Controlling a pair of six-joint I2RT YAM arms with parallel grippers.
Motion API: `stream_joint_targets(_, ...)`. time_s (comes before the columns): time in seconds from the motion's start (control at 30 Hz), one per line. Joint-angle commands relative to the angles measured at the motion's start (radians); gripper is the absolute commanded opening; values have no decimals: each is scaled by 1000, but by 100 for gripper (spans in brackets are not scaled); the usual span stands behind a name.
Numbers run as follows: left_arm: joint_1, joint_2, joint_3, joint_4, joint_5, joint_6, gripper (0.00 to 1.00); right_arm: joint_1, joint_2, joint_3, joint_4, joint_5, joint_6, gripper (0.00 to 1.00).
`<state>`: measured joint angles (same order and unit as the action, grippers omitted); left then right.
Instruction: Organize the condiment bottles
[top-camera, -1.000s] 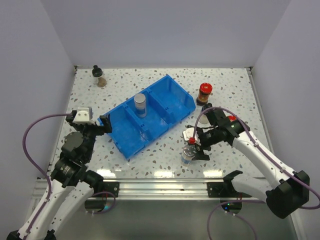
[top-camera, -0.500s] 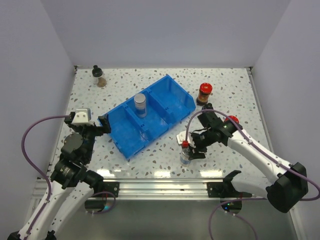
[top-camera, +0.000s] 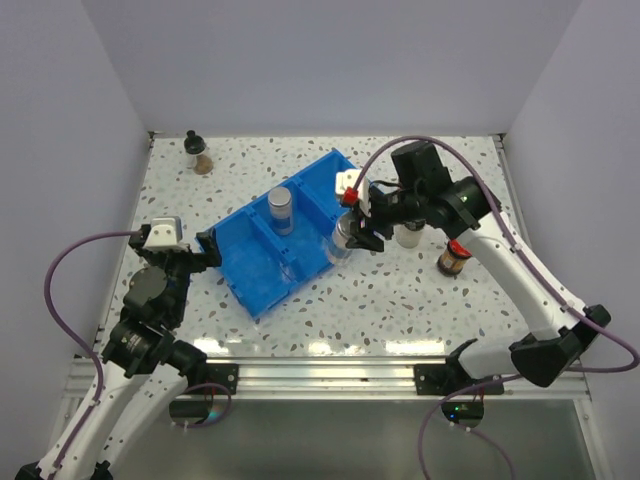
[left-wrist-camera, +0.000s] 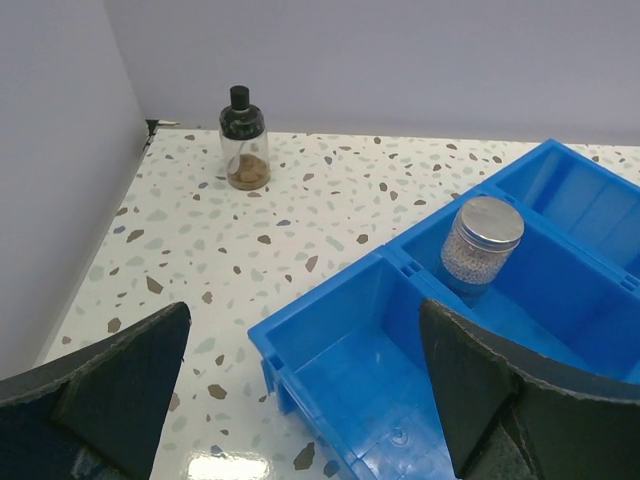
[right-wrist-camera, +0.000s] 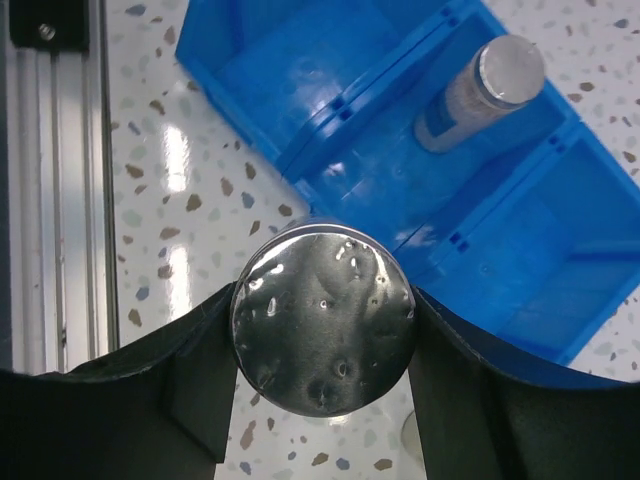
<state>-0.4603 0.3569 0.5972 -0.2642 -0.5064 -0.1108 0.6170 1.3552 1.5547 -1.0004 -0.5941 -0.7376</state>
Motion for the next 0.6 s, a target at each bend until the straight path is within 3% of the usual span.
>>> stream_joint_targets(0.0, 2, 4, -4, 39, -24, 0, 100, 9, 53, 88, 144, 88, 190, 0)
stream_joint_targets(0.23, 2, 22, -4, 39, -34, 0, 100, 30, 228, 143, 388, 215, 336, 0)
stream_joint_targets(0.57, 2, 39, -5, 39, -40, 0, 100, 101, 447, 104, 592, 329, 342, 4)
